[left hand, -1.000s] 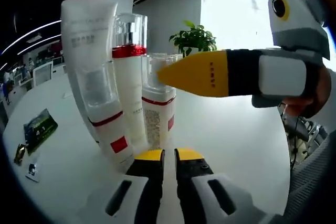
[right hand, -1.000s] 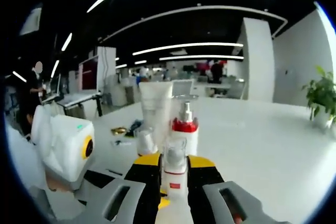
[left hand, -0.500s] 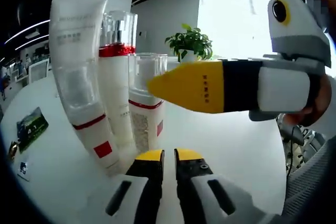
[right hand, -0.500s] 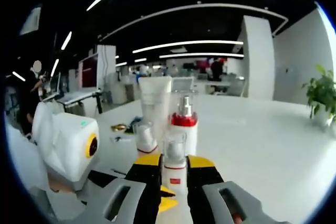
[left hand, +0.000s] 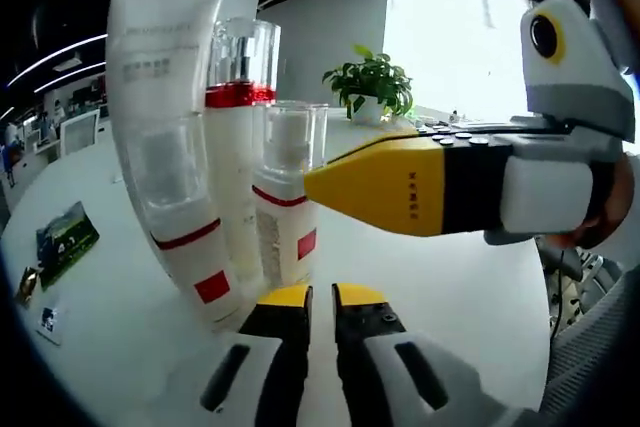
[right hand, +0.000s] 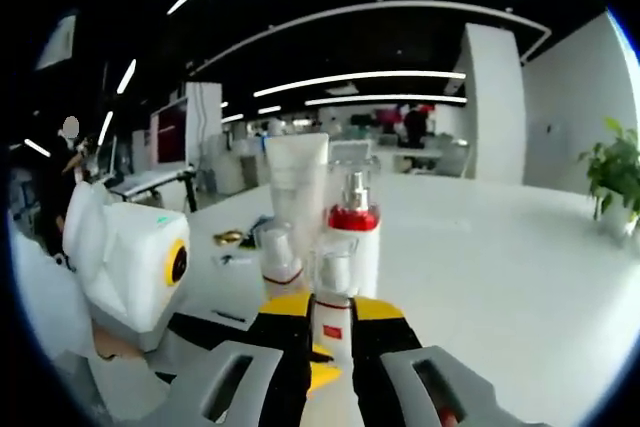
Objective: Arrange the skincare products in the storage area until every visible bottle or jar stands upright without overlapping.
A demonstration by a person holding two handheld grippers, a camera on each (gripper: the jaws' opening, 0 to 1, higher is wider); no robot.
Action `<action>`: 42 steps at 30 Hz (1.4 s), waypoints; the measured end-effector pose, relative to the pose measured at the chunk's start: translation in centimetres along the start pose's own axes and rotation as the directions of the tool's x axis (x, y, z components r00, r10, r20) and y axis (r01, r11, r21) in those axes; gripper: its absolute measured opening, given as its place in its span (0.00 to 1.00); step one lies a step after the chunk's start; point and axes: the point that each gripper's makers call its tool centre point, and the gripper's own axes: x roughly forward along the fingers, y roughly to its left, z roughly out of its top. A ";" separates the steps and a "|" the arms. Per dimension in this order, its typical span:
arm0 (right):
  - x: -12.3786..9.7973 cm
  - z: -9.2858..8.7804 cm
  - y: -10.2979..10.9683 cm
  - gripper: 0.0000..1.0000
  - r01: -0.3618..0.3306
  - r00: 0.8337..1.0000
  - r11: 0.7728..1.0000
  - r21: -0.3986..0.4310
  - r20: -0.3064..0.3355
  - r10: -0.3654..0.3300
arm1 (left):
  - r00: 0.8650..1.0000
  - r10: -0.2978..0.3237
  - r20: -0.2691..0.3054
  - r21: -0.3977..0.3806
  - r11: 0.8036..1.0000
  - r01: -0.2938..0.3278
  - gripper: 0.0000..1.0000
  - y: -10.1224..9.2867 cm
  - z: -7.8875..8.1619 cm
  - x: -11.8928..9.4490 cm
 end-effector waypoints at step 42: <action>-1.4 -1.1 -1.3 0.16 0.005 0.999 0.996 0.083 -0.046 -0.001 | 0.997 0.049 -0.053 0.086 0.995 -0.045 0.11 3.4 -0.6 -7.4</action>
